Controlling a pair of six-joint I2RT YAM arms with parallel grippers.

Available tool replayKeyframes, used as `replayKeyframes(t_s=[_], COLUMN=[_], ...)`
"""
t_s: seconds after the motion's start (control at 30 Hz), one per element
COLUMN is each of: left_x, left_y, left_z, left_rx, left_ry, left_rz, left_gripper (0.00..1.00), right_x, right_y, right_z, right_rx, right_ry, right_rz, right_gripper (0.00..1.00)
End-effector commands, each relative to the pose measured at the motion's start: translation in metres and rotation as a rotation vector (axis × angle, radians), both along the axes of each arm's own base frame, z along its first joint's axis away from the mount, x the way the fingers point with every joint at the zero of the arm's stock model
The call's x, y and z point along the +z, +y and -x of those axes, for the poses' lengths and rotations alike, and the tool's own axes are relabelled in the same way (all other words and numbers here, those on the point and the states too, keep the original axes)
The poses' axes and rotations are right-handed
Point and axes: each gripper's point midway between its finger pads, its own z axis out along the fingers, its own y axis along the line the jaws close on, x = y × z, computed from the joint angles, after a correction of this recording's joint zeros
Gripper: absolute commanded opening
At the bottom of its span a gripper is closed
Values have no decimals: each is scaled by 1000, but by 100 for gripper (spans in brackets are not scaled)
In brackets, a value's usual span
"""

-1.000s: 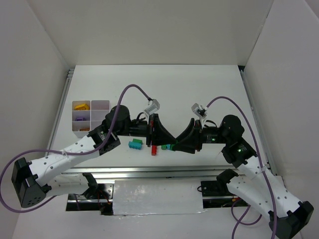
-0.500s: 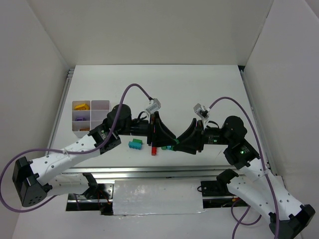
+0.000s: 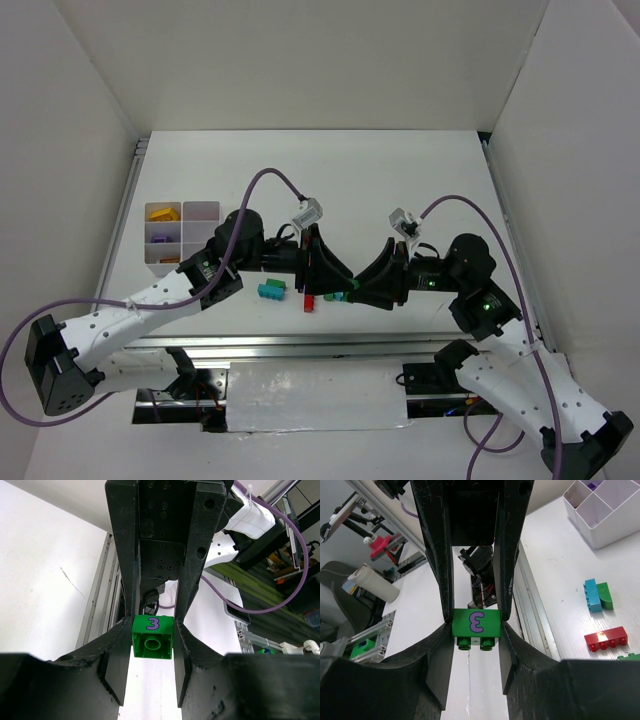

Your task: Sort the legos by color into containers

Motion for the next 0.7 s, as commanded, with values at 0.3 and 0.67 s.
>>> replayKeyframes(t_s=[0.3, 0.67], left_x=[36, 32], left_y=[7, 16], left_z=[7, -31], left_rx=[-5, 195], left_ry=[-103, -85], left_rz=[93, 50], left_gripper=[0, 0], right_x=[14, 10], right_y=[1, 0], right_z=[-5, 12], right_rx=[-24, 70], right_ry=[-74, -94], right_rz=[-35, -48], right_gripper=[71, 90])
